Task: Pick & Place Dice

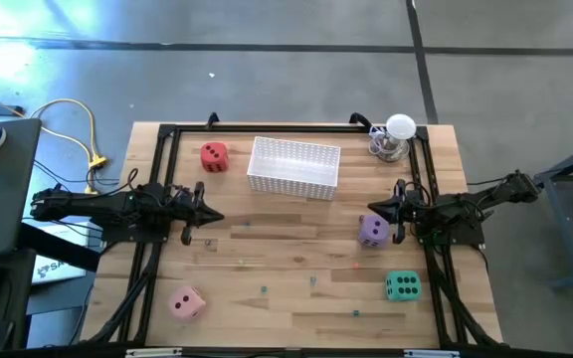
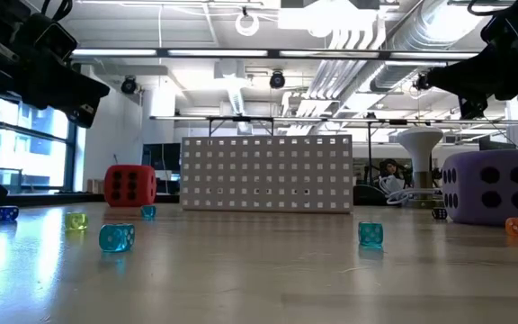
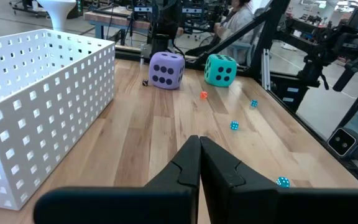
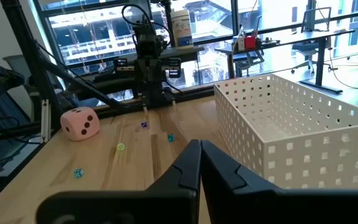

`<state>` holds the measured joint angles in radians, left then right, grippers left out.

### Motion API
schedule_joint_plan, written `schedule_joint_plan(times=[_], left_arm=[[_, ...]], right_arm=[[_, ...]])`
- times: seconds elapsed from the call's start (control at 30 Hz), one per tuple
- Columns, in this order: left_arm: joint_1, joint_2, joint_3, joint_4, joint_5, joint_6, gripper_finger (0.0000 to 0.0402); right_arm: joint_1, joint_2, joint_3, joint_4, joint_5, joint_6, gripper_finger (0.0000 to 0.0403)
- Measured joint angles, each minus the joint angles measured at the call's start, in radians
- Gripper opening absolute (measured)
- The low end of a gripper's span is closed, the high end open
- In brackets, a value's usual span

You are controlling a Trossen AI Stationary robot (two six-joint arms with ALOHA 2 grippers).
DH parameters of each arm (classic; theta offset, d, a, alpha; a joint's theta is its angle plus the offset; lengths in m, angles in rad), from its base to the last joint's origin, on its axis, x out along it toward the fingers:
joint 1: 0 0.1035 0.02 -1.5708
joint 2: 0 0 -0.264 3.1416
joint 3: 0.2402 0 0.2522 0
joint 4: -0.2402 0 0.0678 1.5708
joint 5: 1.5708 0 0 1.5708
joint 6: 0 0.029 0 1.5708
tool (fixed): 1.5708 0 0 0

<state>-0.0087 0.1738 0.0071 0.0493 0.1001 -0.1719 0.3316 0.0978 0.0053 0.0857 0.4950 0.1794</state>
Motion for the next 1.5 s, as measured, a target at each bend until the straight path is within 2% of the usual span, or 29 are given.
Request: schedule_joint_plan(times=[1.5], left_arm=[[0.0, 0.0, 0.0, 0.0, 0.0, 0.0, 0.0]], right_arm=[[0.0, 0.0, 0.0, 0.0, 0.0, 0.0, 0.0003]])
